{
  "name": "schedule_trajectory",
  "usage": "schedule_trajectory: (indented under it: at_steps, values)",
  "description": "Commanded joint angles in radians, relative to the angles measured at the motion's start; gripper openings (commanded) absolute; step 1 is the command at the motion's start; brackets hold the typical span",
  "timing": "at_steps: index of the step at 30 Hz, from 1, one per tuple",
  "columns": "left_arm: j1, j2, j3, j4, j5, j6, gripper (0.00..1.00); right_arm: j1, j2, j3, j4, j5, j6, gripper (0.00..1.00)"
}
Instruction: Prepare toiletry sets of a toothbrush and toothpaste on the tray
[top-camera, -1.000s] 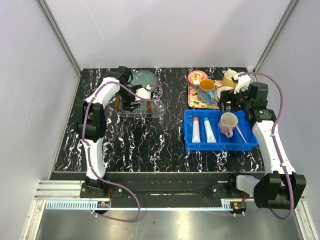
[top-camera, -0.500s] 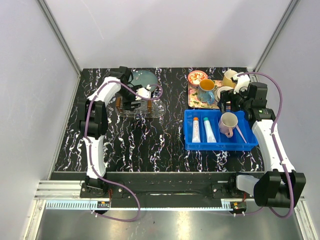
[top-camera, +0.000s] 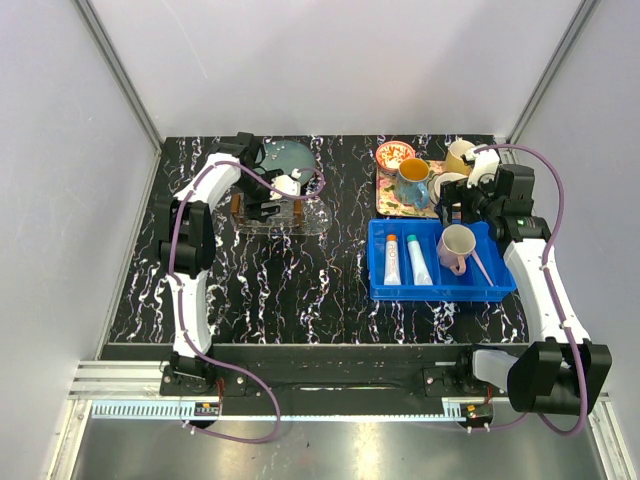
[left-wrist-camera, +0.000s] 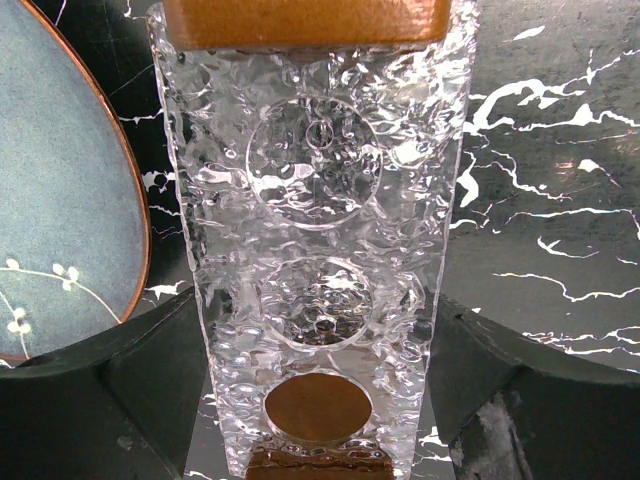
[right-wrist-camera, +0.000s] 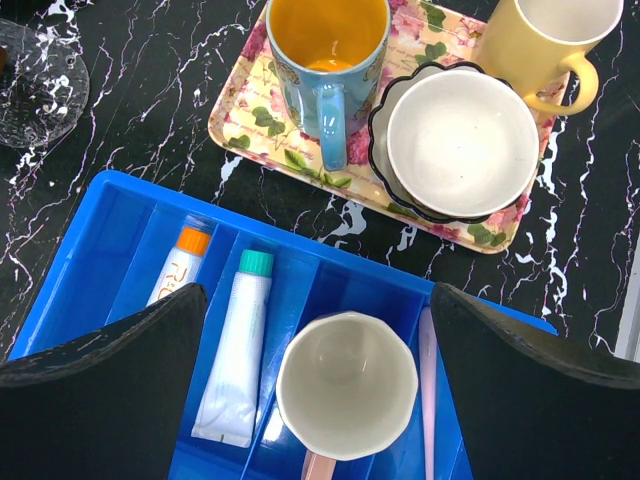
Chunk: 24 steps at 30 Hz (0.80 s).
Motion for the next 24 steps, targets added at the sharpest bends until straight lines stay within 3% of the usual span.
schedule_trajectory:
  at_steps: [1, 24]
  values:
    - [0.008, -0.001, 0.045, -0.005, 0.017, 0.005, 0.33, 0.005, 0.001, 0.016, 0.012, 0.003, -0.013, 1.0]
    - [0.008, 0.011, 0.038, -0.057, -0.021, 0.057, 0.36, 0.005, 0.005, 0.016, 0.011, 0.005, -0.013, 1.0]
